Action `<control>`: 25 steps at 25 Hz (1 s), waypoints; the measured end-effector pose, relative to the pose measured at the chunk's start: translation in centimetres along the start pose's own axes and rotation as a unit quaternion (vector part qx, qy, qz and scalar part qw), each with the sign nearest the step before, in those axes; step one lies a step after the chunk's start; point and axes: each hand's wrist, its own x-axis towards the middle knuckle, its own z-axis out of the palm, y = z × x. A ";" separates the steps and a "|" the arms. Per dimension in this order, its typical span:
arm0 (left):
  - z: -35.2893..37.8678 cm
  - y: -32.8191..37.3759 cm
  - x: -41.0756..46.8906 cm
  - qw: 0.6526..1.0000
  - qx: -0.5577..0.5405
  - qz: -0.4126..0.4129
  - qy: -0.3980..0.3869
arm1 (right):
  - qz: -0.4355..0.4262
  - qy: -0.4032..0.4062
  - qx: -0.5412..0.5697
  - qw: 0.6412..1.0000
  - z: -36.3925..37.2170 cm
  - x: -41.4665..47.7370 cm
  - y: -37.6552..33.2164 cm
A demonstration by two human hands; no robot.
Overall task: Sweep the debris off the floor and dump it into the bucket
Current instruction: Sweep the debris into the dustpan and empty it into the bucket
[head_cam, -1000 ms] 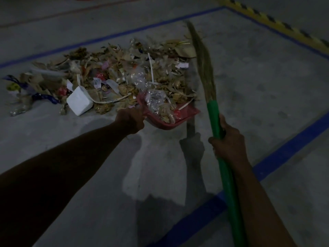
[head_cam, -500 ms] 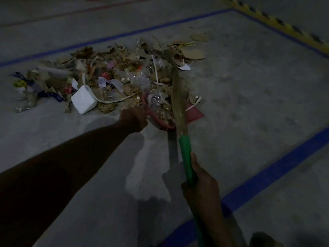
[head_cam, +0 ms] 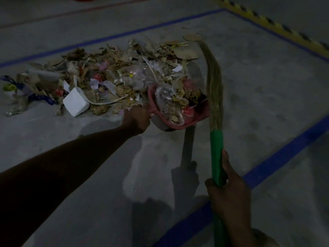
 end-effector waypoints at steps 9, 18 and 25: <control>0.1 1.0 0.6 0.999 -0.040 0.011 0.021 | -0.032 -0.061 0.002 0.998 2.3 -1.0 -0.2; -0.3 -0.6 0.7 0.996 -0.064 0.014 0.059 | -0.042 -0.054 -0.001 0.998 1.7 -0.3 -1.3; -0.2 -0.7 0.3 0.996 -0.066 0.006 0.058 | -0.061 -0.069 -0.011 0.996 3.3 -0.2 -0.5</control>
